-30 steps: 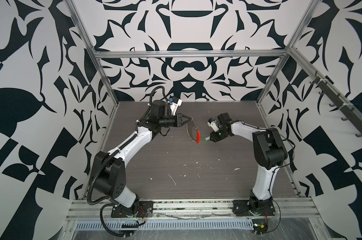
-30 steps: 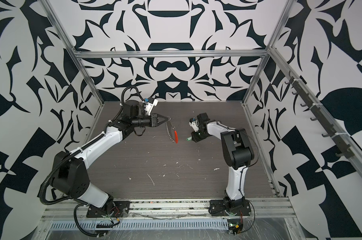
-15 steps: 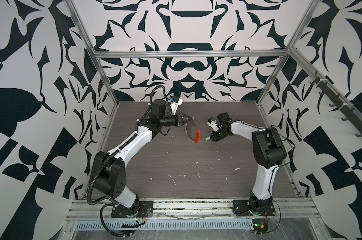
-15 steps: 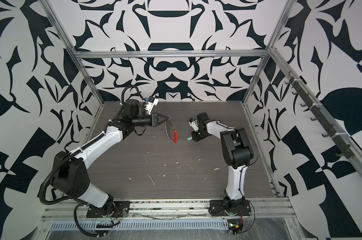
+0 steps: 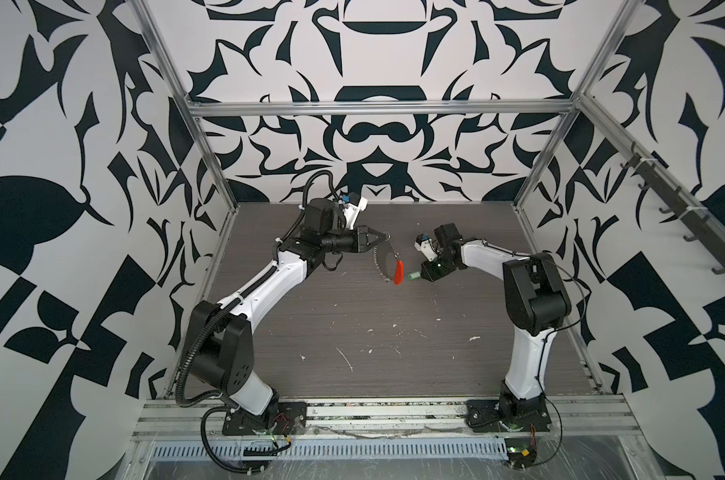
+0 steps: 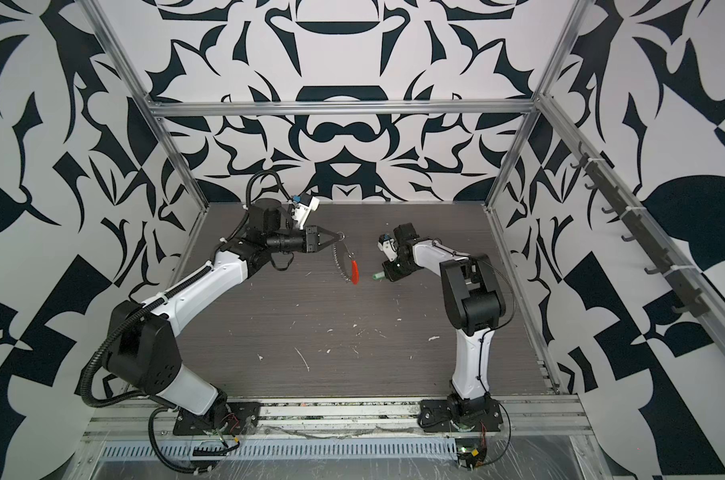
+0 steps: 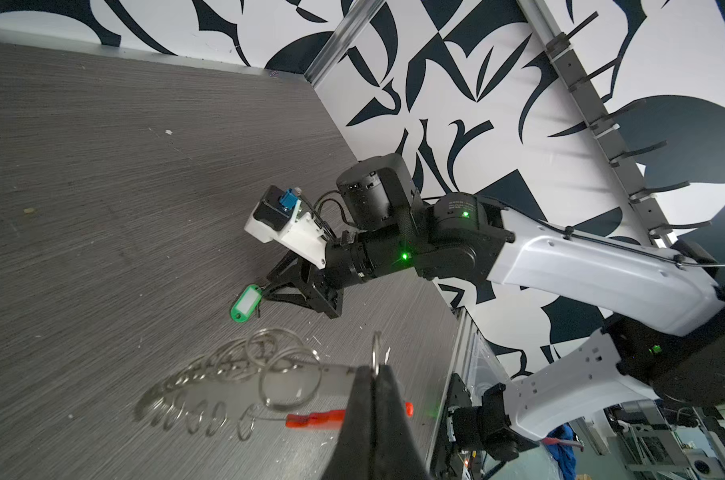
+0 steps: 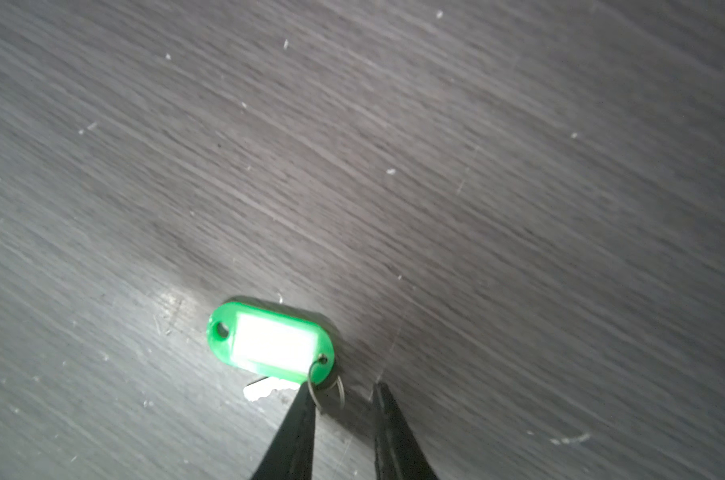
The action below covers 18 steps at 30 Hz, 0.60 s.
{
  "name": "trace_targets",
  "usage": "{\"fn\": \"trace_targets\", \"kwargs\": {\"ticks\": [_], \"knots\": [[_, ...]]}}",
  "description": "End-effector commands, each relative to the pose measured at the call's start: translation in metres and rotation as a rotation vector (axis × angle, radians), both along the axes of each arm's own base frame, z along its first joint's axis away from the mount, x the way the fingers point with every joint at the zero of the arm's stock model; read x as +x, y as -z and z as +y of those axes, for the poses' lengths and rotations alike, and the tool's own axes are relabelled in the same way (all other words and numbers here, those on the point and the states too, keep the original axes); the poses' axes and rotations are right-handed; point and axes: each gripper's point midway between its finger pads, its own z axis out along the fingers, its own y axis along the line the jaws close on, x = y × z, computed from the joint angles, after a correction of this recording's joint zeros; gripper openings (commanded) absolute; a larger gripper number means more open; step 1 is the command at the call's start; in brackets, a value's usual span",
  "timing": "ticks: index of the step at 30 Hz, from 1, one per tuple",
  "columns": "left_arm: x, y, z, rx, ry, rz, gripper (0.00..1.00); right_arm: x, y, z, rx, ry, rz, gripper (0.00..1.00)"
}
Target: Put the keys on the keyring
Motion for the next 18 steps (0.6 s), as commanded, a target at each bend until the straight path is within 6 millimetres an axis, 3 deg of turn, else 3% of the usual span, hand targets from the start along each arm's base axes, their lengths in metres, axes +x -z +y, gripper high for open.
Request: {"fn": "trace_targets", "kwargs": {"ticks": [1, 7, 13, 18], "knots": [[-0.001, -0.013, -0.007, -0.021, 0.028, -0.015, 0.00, 0.003, -0.005, 0.000, -0.006, -0.003, 0.005, 0.28], [0.000, -0.012, -0.009, -0.020, 0.032, -0.012, 0.00, 0.003, -0.005, 0.000, -0.008, -0.006, 0.004, 0.24], [-0.001, -0.010, -0.010, -0.018, 0.038, -0.009, 0.00, 0.002, -0.014, 0.005, 0.031, -0.005, -0.011, 0.03], [-0.002, -0.010, -0.010, -0.022, 0.037, -0.014, 0.00, 0.002, -0.030, 0.007, 0.052, 0.025, -0.035, 0.00]]}}
